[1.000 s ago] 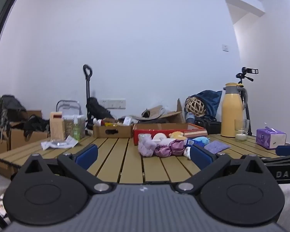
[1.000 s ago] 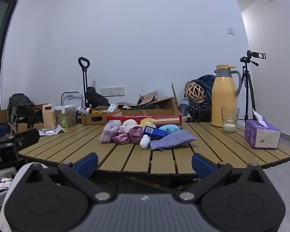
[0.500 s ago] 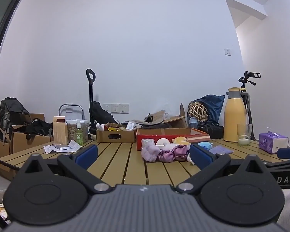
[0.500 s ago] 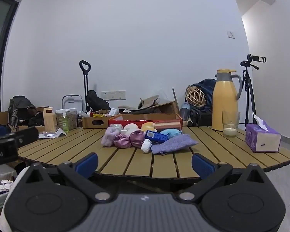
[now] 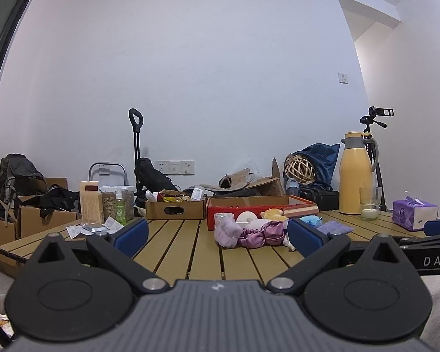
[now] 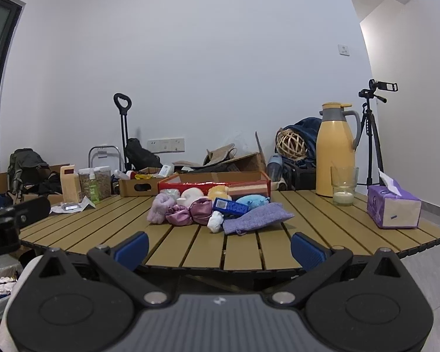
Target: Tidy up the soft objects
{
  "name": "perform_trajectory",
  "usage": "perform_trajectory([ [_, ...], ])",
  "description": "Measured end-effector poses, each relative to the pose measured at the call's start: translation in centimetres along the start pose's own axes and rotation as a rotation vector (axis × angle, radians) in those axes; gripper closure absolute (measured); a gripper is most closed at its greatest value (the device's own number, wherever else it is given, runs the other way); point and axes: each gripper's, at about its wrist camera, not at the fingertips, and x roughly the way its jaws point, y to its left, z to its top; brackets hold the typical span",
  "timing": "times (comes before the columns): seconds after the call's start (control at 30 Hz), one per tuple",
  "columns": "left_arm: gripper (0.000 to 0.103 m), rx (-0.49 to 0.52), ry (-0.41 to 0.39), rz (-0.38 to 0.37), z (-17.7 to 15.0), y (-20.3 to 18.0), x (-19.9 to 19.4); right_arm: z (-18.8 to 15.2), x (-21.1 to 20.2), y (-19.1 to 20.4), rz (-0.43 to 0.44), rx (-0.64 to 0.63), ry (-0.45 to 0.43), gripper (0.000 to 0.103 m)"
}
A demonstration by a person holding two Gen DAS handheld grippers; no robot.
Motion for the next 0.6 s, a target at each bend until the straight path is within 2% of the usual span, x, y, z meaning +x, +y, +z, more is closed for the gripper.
perform_trajectory([
  [0.6,0.0,-0.012,0.006,-0.006,0.0,0.16,0.03,-0.05,0.2,0.07,0.005,0.003,0.009,0.0],
])
